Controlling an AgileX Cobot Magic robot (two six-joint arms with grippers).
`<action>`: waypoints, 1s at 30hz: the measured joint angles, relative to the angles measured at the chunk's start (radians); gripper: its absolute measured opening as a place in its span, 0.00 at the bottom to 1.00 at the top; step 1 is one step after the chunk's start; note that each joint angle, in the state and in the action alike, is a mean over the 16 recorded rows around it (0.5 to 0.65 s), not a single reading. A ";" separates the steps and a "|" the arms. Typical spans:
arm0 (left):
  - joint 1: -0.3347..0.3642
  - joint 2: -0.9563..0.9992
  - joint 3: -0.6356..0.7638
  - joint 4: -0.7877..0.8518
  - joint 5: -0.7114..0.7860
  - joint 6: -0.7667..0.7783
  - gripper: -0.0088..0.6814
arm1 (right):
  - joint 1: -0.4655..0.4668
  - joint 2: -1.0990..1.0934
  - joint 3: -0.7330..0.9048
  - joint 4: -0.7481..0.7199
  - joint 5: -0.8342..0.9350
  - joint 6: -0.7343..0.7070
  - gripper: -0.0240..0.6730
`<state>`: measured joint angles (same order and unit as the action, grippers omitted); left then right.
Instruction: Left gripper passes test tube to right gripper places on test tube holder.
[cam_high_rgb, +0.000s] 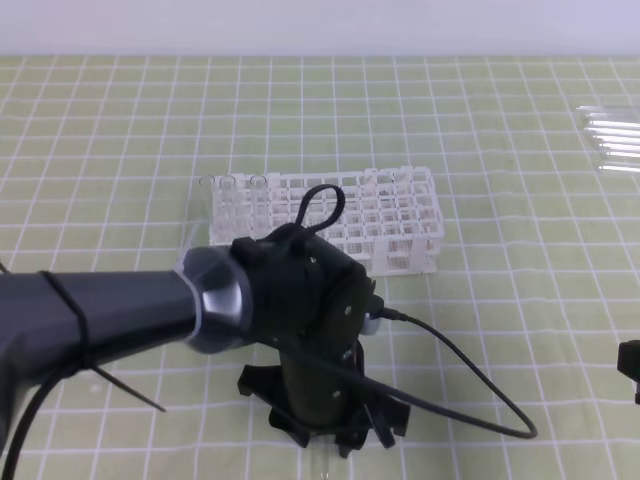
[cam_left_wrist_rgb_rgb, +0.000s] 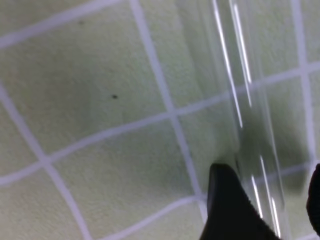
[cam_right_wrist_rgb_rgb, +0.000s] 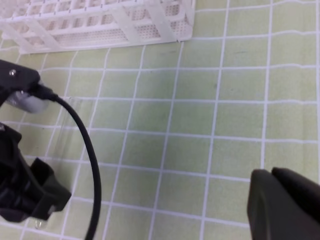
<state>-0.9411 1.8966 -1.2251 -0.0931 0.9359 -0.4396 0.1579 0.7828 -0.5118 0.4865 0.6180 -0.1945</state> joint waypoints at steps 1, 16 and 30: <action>0.002 0.001 0.000 0.000 0.000 0.000 0.06 | 0.000 0.000 0.000 0.001 0.000 0.000 0.03; 0.012 0.033 -0.004 0.005 0.021 0.024 0.05 | 0.000 0.000 0.000 0.010 0.000 0.000 0.03; 0.012 0.032 -0.011 0.022 0.051 0.067 0.02 | 0.000 0.000 0.000 0.012 0.000 0.000 0.03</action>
<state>-0.9292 1.9284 -1.2363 -0.0712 0.9870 -0.3731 0.1579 0.7828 -0.5118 0.4988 0.6180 -0.1945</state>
